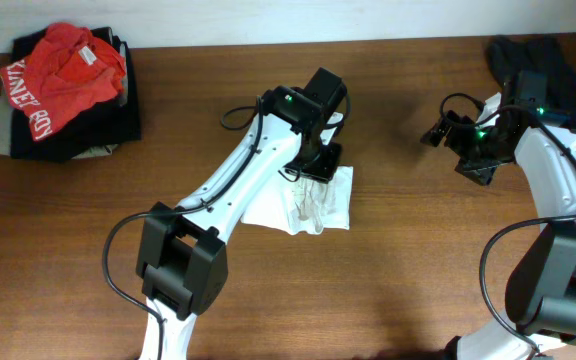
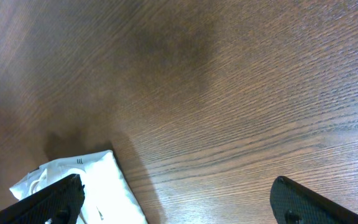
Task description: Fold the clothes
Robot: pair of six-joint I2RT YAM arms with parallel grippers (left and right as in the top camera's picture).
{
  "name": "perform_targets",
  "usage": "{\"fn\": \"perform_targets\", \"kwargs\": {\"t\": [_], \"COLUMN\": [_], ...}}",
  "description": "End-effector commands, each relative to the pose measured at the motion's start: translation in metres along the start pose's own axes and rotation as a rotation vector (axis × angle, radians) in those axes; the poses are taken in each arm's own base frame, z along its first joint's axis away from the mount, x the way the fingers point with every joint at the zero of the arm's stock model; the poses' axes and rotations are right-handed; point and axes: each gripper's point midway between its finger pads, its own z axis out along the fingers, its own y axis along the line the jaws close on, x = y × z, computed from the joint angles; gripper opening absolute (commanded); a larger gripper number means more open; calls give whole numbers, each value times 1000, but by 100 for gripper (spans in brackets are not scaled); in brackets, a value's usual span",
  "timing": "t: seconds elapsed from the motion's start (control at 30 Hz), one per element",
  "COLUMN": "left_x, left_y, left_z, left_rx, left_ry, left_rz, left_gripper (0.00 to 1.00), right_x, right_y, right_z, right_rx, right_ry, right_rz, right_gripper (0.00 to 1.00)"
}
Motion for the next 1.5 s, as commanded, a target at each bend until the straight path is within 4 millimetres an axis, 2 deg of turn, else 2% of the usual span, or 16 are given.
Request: {"fn": "perform_targets", "kwargs": {"t": [0.0,0.23,0.4,0.53,0.7,0.9,1.13,1.23,1.37,1.47], "left_x": [-3,-3,2,0,-10,-35,-23,-22,-1,1], "left_y": [17,23,5,-5,-23,-40,-48,-42,-28,-14], "left_z": [8,44,72,82,79,48,55,56,56,55], "left_rx": [-67,-76,16,50,70,94,88,34,-21,-102], "left_ry": [3,53,107,102,55,-31,7,3,90,95], "left_rz": [-9,-16,-13,0,36,64,81,97,81,82], "left_gripper": [38,38,38,38,37,38,38,38,38,38], "right_x": [-6,-6,-6,-6,-6,-6,-6,-6,-6,-6], "right_y": [3,3,3,3,3,3,3,3,3,3], "right_z": [-6,-6,-6,-6,-6,-6,-6,-6,-6,-6], "right_rx": [-2,-2,-2,-2,-2,-2,-2,-2,-2,-2], "right_ry": [-23,-23,-23,-22,-23,-23,-23,-23,-23,-23], "right_rz": [1,1,1,1,1,1,2,1,1,1], "right_gripper": [99,99,99,99,99,99,99,99,99,99]}}
